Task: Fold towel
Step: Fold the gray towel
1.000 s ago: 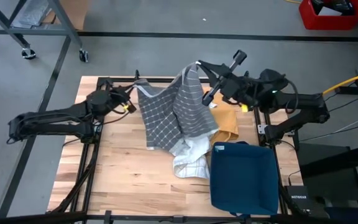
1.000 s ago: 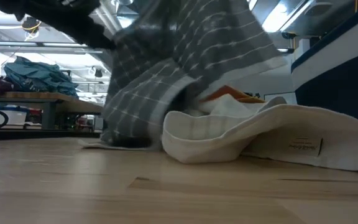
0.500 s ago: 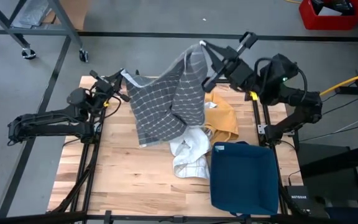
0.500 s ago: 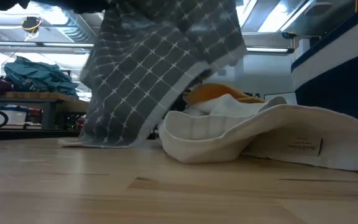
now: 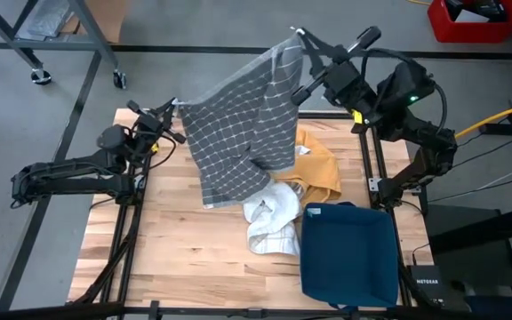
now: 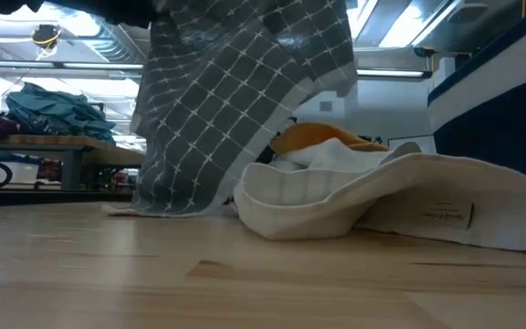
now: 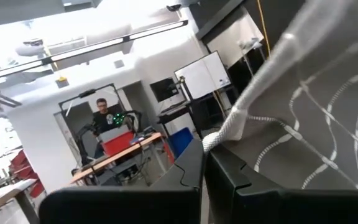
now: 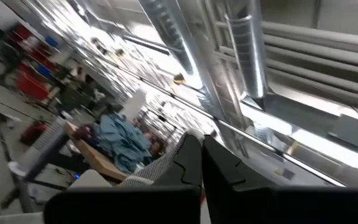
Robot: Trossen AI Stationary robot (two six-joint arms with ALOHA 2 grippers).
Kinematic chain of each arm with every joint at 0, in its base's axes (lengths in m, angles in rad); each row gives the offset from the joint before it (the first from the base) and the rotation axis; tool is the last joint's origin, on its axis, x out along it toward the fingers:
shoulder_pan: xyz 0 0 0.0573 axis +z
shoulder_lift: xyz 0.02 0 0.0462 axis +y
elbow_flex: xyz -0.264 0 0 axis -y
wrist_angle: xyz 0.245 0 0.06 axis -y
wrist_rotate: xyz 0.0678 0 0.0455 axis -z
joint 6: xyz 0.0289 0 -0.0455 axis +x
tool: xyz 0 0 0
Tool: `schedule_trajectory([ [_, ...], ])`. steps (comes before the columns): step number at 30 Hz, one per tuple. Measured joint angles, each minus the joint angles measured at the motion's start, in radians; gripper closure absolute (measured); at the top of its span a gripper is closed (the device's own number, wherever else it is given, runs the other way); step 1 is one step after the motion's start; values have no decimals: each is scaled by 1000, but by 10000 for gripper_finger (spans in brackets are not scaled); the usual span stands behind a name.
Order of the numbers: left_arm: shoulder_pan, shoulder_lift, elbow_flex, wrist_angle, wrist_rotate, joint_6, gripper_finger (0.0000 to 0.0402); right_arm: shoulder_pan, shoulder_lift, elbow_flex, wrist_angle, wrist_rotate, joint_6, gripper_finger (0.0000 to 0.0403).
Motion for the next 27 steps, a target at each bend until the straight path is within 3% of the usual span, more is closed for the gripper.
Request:
schedule_trajectory([
  [10,0,2,0,-124,0,-91,388,0,0,5,-33,7,-11,402],
  [16,-8,2,0,-107,13,-296,329,0,0,5,-160,-6,52,402],
  [21,-21,2,0,-107,168,-455,269,0,16,5,-261,-30,103,402],
  [27,-32,2,0,-108,200,-501,227,0,42,4,-291,-28,102,402],
])
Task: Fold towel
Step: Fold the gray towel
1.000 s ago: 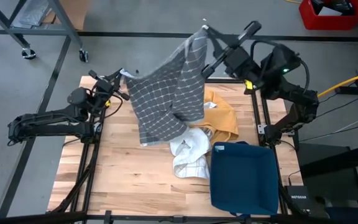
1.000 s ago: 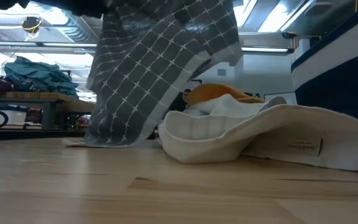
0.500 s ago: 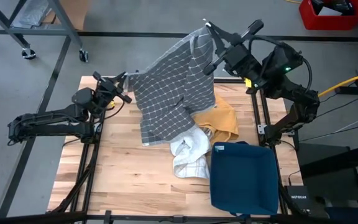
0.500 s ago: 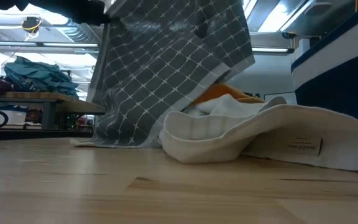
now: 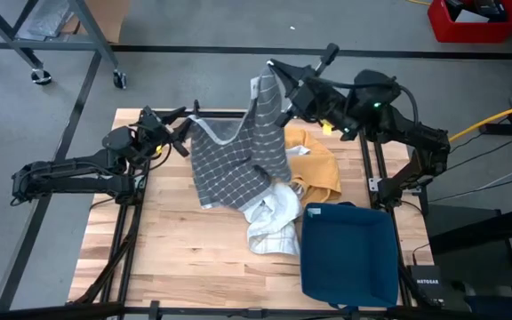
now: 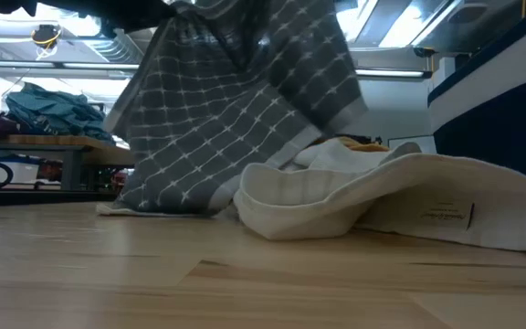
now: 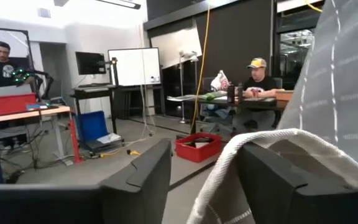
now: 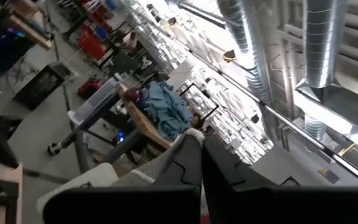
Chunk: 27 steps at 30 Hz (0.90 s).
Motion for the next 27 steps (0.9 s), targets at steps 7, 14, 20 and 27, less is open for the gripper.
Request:
schedule_trajectory([
  [7,0,0,0,-6,0,57,219,0,7,0,5,58,-5,402],
  [14,4,0,0,-43,-51,76,219,0,3,0,27,196,-110,402],
  [20,4,-1,0,-62,-81,76,219,0,3,0,132,307,-214,402],
  [27,4,-1,0,-201,-83,-33,219,0,0,2,206,368,-194,402],
])
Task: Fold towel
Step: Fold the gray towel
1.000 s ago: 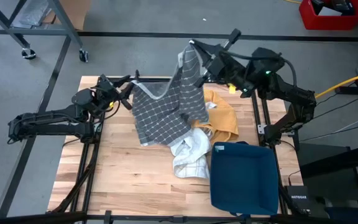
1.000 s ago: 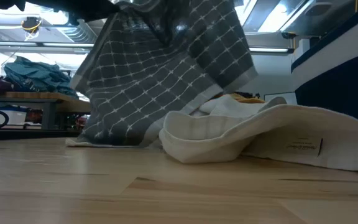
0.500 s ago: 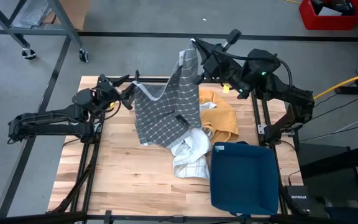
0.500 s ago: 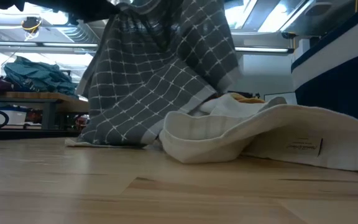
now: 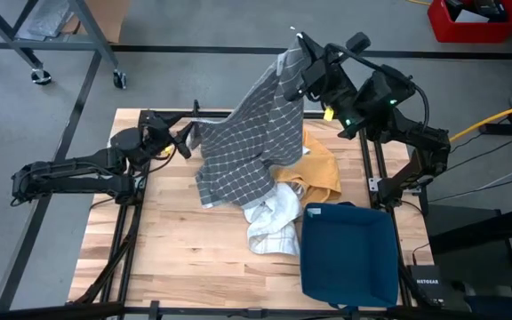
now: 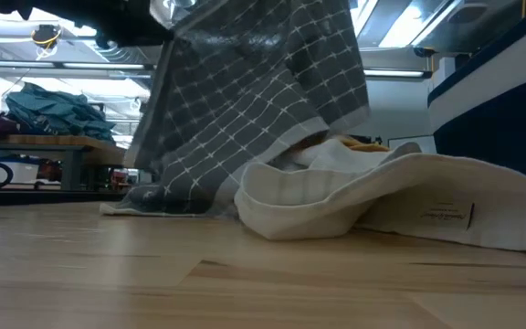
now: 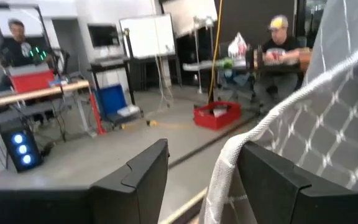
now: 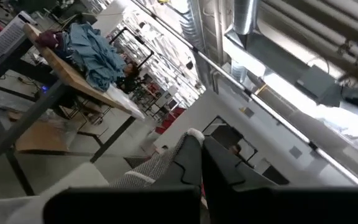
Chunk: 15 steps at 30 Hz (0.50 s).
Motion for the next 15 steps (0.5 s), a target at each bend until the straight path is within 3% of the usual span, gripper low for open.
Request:
schedule_trajectory([
  [8,0,1,0,-281,0,-82,219,0,1,0,-43,-2,38,402],
  [15,0,1,0,-411,0,-98,219,0,1,0,-98,-3,39,402],
])
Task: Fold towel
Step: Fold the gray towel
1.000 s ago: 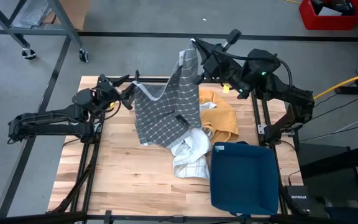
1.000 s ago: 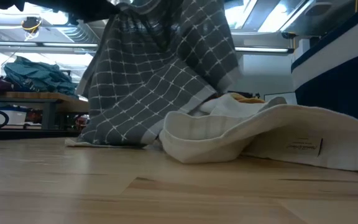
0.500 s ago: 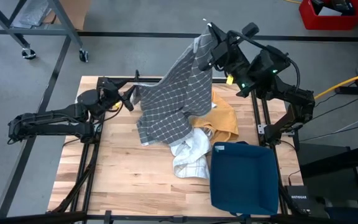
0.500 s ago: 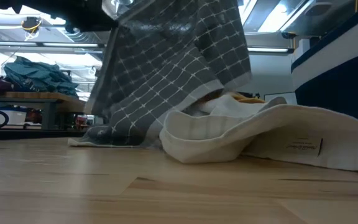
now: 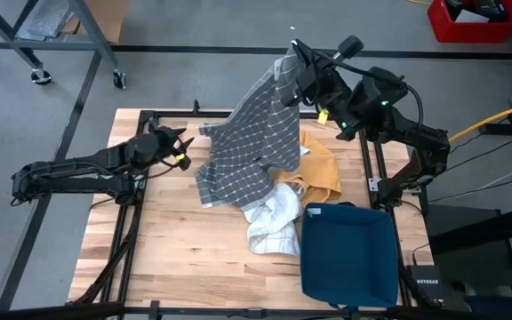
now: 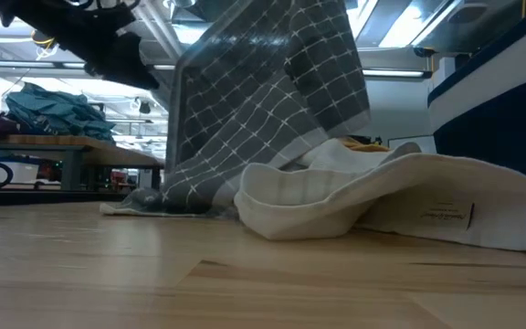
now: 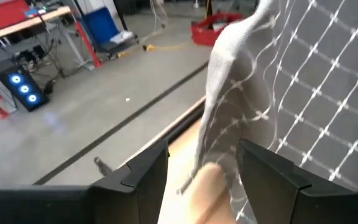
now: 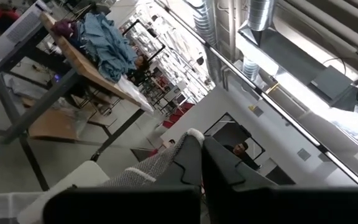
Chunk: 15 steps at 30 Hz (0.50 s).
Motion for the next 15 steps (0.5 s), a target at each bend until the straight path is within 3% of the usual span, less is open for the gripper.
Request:
schedule_trajectory([
  [11,0,7,-19,-87,4,-17,219,0,0,0,5,-8,2,402],
  [15,0,22,-72,-68,100,-120,219,0,0,0,5,-8,2,402],
])
